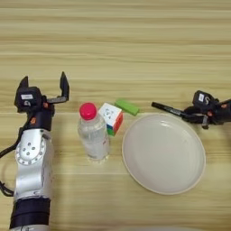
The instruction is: Move the objects on the table
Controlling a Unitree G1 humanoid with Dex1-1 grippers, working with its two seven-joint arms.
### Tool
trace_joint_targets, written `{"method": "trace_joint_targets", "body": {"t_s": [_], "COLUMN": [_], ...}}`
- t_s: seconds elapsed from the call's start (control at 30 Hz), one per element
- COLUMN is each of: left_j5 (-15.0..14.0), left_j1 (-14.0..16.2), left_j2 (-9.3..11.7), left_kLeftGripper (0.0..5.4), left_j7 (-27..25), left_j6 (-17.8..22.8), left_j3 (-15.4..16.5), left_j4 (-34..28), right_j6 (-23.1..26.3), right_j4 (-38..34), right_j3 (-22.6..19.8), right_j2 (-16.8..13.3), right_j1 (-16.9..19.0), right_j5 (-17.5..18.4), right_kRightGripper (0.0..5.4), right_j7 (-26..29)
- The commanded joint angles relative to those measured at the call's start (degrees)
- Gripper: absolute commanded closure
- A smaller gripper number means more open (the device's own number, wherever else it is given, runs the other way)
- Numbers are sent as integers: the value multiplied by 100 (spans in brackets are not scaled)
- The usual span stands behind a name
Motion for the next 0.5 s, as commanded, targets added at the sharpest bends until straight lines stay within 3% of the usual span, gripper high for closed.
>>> {"method": "trace_joint_targets", "body": {"t_s": [0.03, 0.27, 0.3, 0.5], "left_j5": [-18, -16, -15, -9], "left_j1": [-62, -70, -73, -88], "left_j2": [-5, -7, -7, -17], "left_kLeftGripper": [0, 0, 0, 0], "left_j7": [13, 14, 14, 18], "left_j6": [-24, -36, -39, -61], "left_j3": [-2, -1, -1, -5], "left_j4": [5, 24, 31, 78], "right_j6": [-39, 65, 91, 512], "right_j4": [17, -550, -677, -2038], "right_j3": [4, -244, -289, -684], "right_j2": [25, -59, -79, -266], "right_j1": [-119, -154, -146, 11], "right_j5": [-71, 155, 190, 590], "right_kRightGripper": [350, 263, 228, 142], "right_j7": [17, 20, 18, 61]}}
